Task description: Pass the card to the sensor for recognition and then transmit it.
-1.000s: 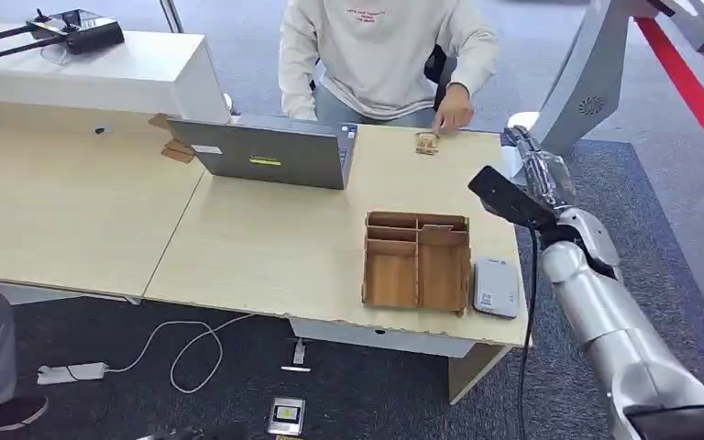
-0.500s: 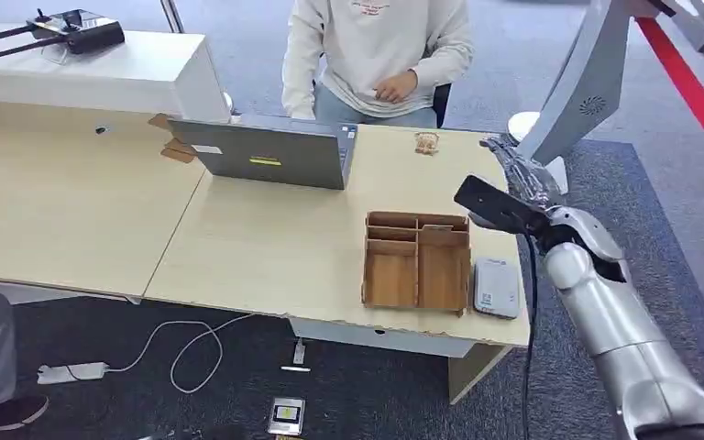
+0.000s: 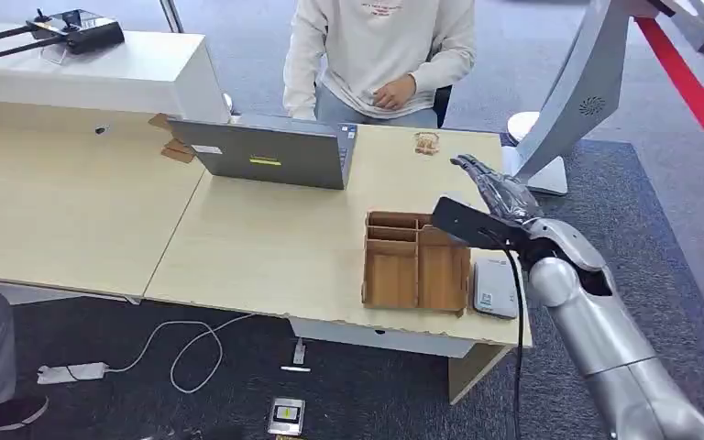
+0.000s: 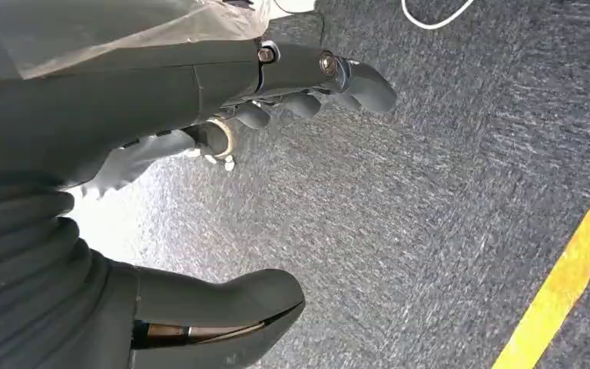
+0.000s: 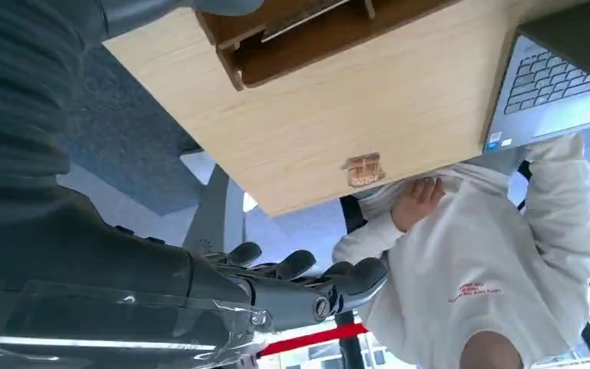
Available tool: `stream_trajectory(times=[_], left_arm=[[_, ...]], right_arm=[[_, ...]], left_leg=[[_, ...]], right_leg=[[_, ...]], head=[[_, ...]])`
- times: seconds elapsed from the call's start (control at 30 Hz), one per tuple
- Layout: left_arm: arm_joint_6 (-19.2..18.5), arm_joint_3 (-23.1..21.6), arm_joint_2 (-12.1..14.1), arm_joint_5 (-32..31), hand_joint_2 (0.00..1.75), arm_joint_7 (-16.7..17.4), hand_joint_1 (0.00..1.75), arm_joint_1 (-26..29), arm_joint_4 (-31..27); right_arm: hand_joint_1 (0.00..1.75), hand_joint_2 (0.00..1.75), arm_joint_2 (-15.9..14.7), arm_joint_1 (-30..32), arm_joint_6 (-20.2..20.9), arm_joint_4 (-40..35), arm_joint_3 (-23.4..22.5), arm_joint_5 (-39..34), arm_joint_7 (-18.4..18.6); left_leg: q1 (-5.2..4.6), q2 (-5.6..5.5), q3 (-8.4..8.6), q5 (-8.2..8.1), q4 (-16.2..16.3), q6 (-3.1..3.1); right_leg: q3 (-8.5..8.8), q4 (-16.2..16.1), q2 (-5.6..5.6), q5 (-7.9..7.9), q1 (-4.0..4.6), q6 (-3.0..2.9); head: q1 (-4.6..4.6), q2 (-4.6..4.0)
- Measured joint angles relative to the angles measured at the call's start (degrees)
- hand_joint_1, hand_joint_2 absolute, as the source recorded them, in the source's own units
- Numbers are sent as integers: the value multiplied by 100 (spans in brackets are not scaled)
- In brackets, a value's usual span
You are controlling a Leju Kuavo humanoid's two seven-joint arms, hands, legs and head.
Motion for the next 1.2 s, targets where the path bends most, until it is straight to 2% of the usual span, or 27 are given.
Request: stream_trajectory(times=[0.2, 0.4, 0.67, 1.2], left_arm=[[-2, 0, -17, -44, 175, 0, 0, -5, 0], [-2, 0, -37, -46, 175, 37, 0, -7, 0], [-2, 0, -44, 39, 175, 52, 0, -7, 0], [-20, 0, -44, -15, 175, 0, 0, -18, 0]], right_arm=[[0, 175, 57, 222, -39, -265, 105, 9, 118], [0, 175, 221, 434, -504, -219, 218, 286, 171], [0, 175, 494, 473, -1359, 533, 378, 571, -175], [0, 175, 815, 310, -2074, 1825, 485, 594, -275]], left_leg=[[1, 0, 0, 0, 0, 0], [1, 0, -1, 0, 0, 0], [1, -1, -3, 0, 0, 0], [1, -1, -2, 0, 0, 0]], right_leg=[[1, 0, 0, -1, 1, 0], [1, 0, 0, -1, 2, 0], [1, 0, 0, -1, 2, 0], [0, 0, 0, -1, 1, 0]], head=[[-2, 0], [0, 0], [0, 0], [-2, 0]])
